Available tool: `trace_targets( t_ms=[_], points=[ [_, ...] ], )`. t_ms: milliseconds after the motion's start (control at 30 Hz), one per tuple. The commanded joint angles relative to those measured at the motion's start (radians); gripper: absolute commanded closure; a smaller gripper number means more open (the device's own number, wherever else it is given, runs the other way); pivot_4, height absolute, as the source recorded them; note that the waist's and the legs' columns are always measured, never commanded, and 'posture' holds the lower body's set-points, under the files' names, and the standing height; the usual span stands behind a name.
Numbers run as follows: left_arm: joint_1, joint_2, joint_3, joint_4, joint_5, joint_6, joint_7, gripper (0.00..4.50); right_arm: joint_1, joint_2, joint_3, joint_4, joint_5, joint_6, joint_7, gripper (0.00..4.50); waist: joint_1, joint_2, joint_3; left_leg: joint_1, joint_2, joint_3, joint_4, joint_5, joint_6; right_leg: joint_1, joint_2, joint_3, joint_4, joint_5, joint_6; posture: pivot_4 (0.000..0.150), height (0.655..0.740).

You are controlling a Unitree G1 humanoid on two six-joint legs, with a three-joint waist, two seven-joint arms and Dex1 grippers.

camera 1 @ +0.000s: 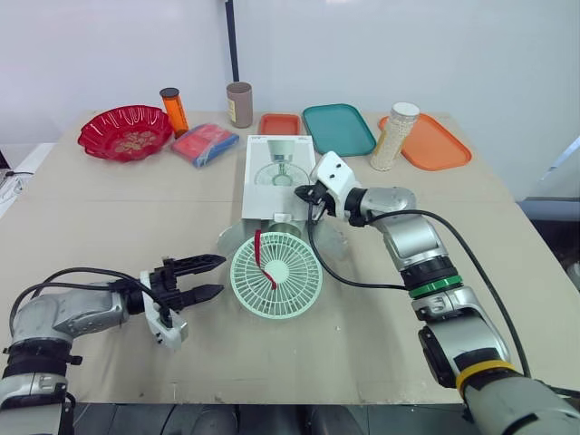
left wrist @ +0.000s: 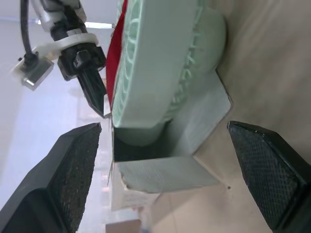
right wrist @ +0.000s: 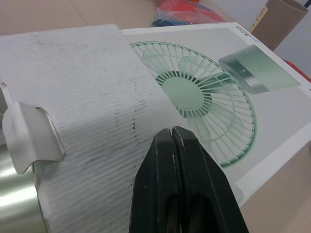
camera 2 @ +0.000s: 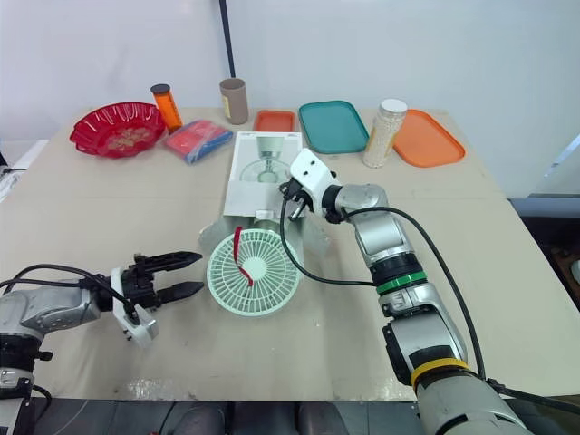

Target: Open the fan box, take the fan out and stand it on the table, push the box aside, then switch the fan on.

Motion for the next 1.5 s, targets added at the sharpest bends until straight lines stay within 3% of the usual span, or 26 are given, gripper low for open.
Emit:
trace_targets(
  t_ms=[33, 233, 333, 833, 933, 1067, 1267, 1433, 1500],
  points=[
    [-0.043, 0.022, -0.092, -0.05, 0.146, 0.089, 0.258, 0.06, 0.029, -0.016, -0.002, -0.006, -0.007, 0.04, -0.012, 4.5, 0.0, 0.0, 0.0, 0.0, 0.0, 0.0, 0.0, 0.0, 0.0, 0.0, 0.0, 0.0, 0.0, 0.0, 0.0, 0.15, 0.74],
    [-0.096, 0.083, -0.286, -0.047, 0.278, 0.224, 0.552, 0.06, 0.032, -0.021, -0.005, -0.029, -0.004, 0.056, -0.014, 4.5, 0.0, 0.0, 0.0, 0.0, -0.001, 0.0, 0.0, 0.0, 0.0, 0.0, 0.0, 0.0, 0.001, 0.0, 0.0, 0.15, 0.74],
    [-0.121, 0.106, -0.375, -0.047, 0.298, 0.269, 0.634, 0.06, 0.035, -0.022, -0.004, -0.035, -0.003, 0.06, -0.016, 4.5, 0.001, 0.0, 0.0, 0.0, -0.001, -0.001, 0.001, 0.0, 0.0, 0.0, -0.001, 0.0, 0.002, 0.0, 0.001, 0.15, 0.74],
    [-0.182, 0.131, -0.569, -0.071, 0.228, 0.382, 0.726, 0.06, 0.029, -0.025, -0.003, -0.048, 0.004, 0.067, -0.015, 4.5, 0.002, 0.0, 0.0, -0.001, -0.002, -0.001, 0.001, 0.0, 0.0, 0.0, 0.0, -0.001, 0.003, -0.001, 0.001, 0.15, 0.74],
    [-0.186, 0.134, -0.589, -0.078, 0.223, 0.385, 0.724, 0.81, 0.029, -0.026, -0.002, -0.049, 0.005, 0.066, -0.014, 4.5, 0.002, 0.0, 0.0, -0.001, -0.002, -0.001, 0.001, 0.0, 0.0, 0.0, -0.001, -0.001, 0.003, -0.001, 0.001, 0.15, 0.74],
    [-0.193, 0.139, -0.605, -0.071, 0.21, 0.389, 0.712, 2.2, 0.028, -0.026, -0.002, -0.05, 0.005, 0.066, -0.014, 4.5, 0.002, 0.0, 0.0, -0.001, -0.002, -0.001, 0.001, 0.0, 0.0, 0.0, -0.001, -0.001, 0.003, -0.001, 0.001, 0.15, 0.74],
    [-0.197, 0.143, -0.632, -0.065, 0.21, 0.407, 0.716, 2.2, 0.037, -0.026, -0.015, -0.085, 0.025, 0.083, -0.01, 4.5, 0.002, 0.0, 0.0, -0.001, -0.002, -0.001, 0.002, 0.0, 0.0, -0.001, -0.001, -0.001, 0.004, -0.001, 0.001, 0.15, 0.74],
    [-0.207, 0.139, -0.646, -0.052, 0.197, 0.417, 0.711, 2.2, 0.075, -0.063, -0.059, -0.24, 0.121, 0.105, 0.065, 4.5, 0.002, 0.0, 0.0, -0.003, -0.002, -0.001, 0.002, 0.0, 0.0, -0.001, -0.001, -0.001, 0.004, -0.001, 0.002, 0.15, 0.74],
    [-0.212, 0.137, -0.649, -0.046, 0.194, 0.421, 0.714, 2.24, 0.092, -0.082, -0.073, -0.301, 0.169, 0.129, 0.106, 3.75, 0.002, 0.0, 0.0, -0.004, -0.002, -0.002, 0.002, 0.0, 0.0, -0.003, -0.001, -0.001, 0.004, -0.001, 0.002, 0.15, 0.74]
  ],
)
